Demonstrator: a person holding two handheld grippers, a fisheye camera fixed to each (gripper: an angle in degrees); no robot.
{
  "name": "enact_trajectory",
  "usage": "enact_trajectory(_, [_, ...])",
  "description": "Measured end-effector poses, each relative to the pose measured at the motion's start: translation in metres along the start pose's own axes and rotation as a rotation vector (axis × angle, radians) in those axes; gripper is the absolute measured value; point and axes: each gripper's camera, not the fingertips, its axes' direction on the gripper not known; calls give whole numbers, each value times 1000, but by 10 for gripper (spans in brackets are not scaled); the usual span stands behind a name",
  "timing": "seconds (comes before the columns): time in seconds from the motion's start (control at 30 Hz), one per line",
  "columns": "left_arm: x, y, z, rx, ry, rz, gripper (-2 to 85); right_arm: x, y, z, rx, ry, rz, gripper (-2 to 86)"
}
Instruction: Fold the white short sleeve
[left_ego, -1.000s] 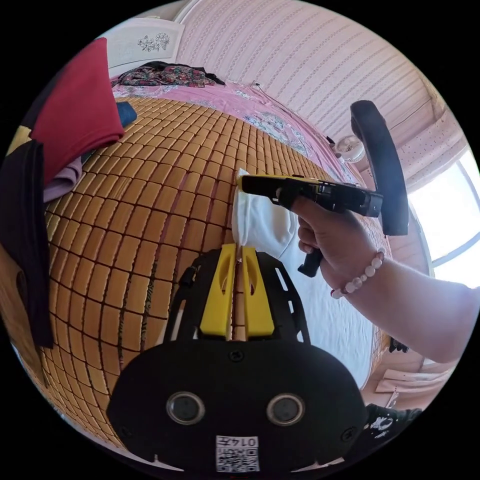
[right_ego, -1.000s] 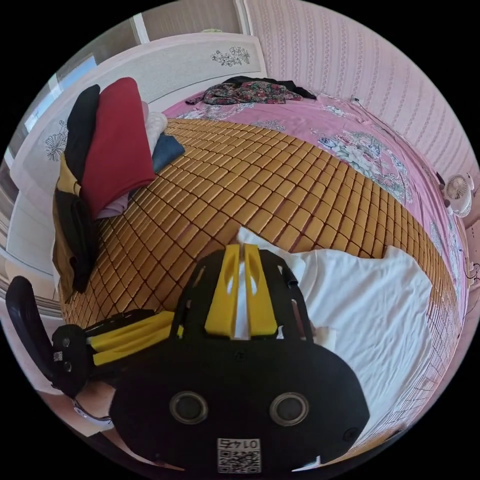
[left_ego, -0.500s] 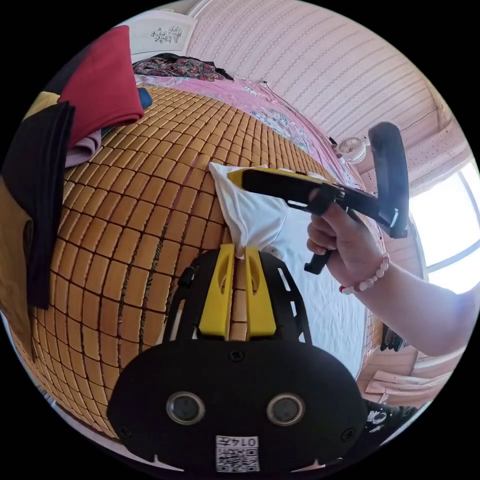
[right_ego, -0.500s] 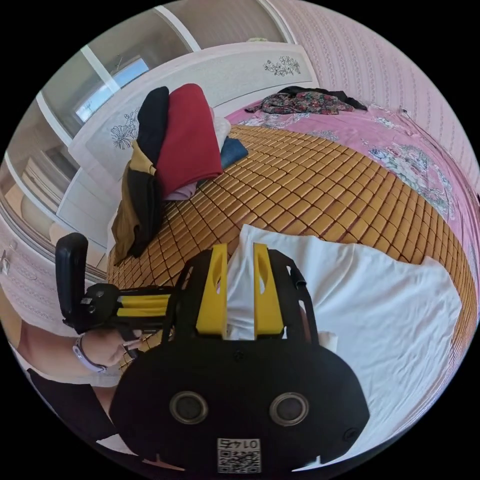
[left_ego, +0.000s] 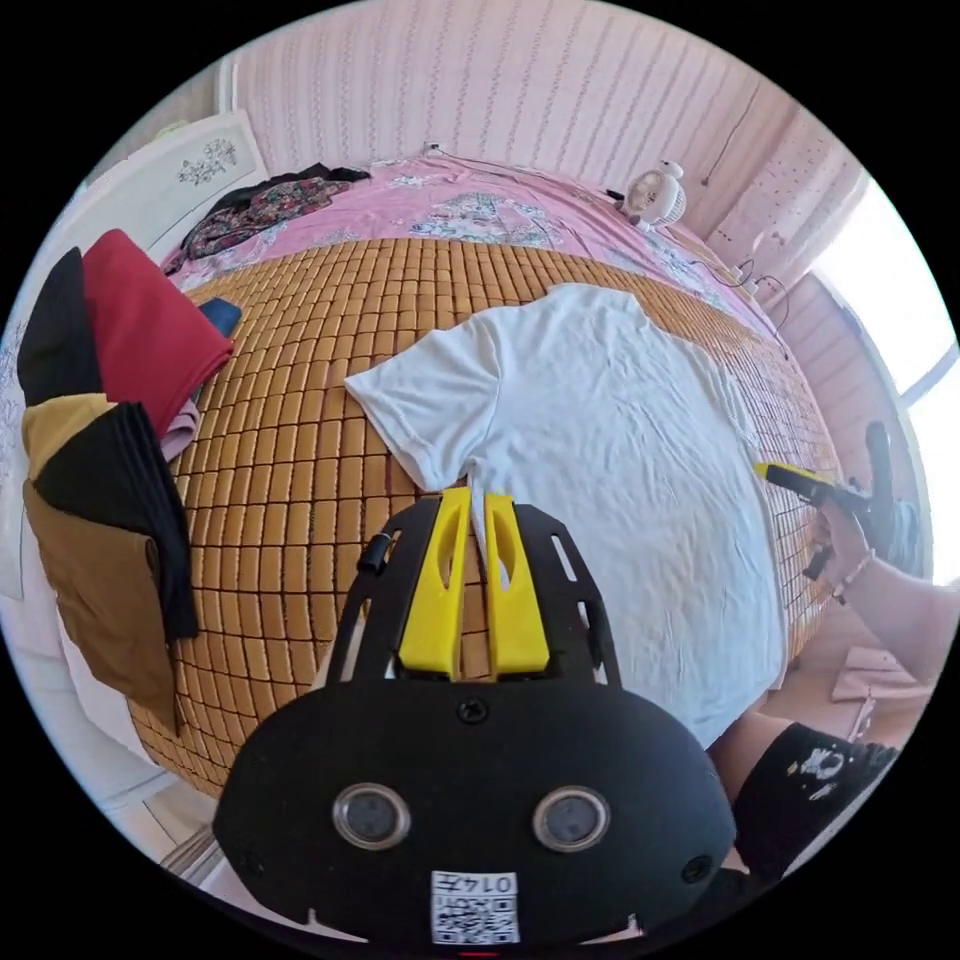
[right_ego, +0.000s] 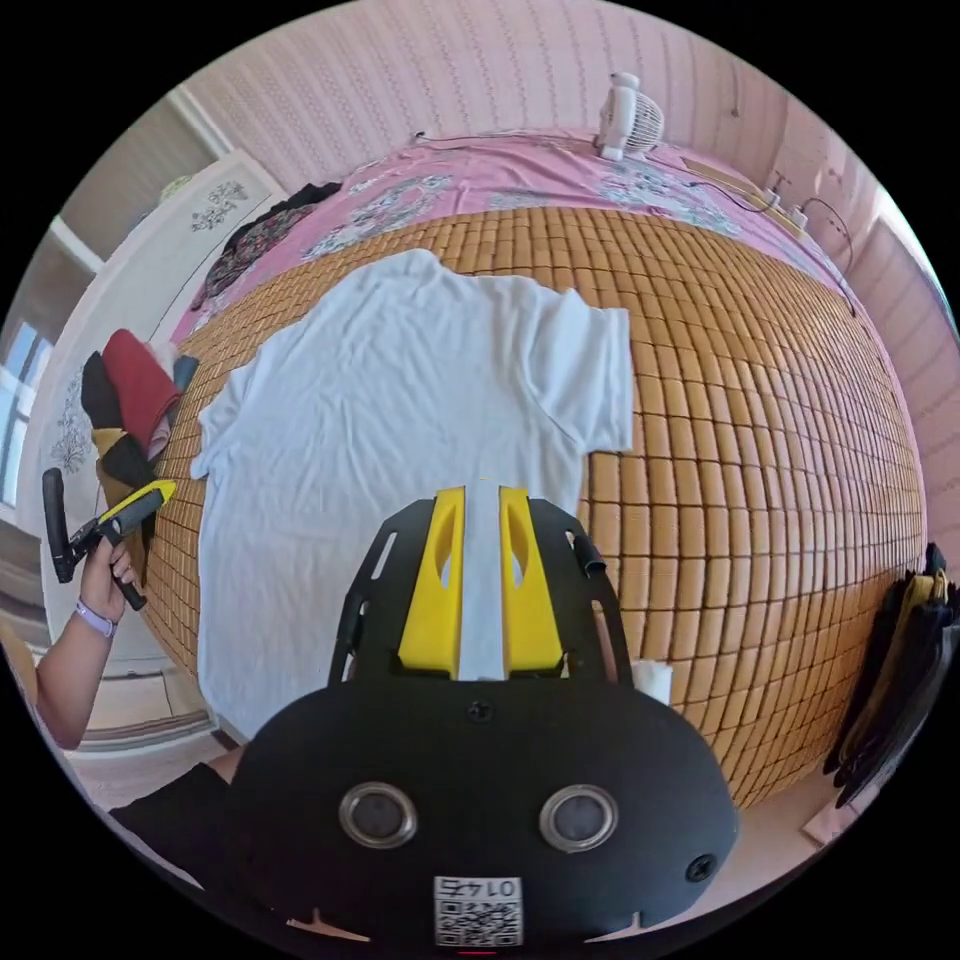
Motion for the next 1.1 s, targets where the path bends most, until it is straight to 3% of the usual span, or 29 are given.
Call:
enact_trajectory(0.07, [8, -16, 0, 15, 69, -15, 17, 30, 4, -8, 21, 6, 73, 63])
enact_trajectory(0.23, [94, -84, 14, 45, 141, 219, 29, 67, -8, -13, 112, 6, 159, 72])
enact_trajectory(0.37, [187, -149, 37, 101, 419, 411, 48, 84, -25, 1, 90, 28, 157, 61])
enact_trajectory(0.57, [305, -219, 95, -14, 542, 561, 76, 98, -22, -21, 90, -48, 187, 1])
enact_trajectory(0.73, [366, -232, 132, -61, 414, 608, 77, 98, -7, -12, 38, -73, 247, -1])
enact_trajectory(0.83, [393, -235, 165, -193, 303, 621, 57, 99, 0, -7, 53, -112, 258, -1])
enact_trajectory(0.87, [398, -234, 163, -144, 237, 645, 35, 98, 2, -8, 56, -110, 246, -2])
enact_trajectory(0.97, [408, -230, 157, -121, 244, 725, 1, 91, 7, -16, 71, -107, 223, -2])
enact_trajectory(1.1, [411, -223, 160, -98, 323, 736, 28, 83, 16, -21, 83, -48, 223, 0])
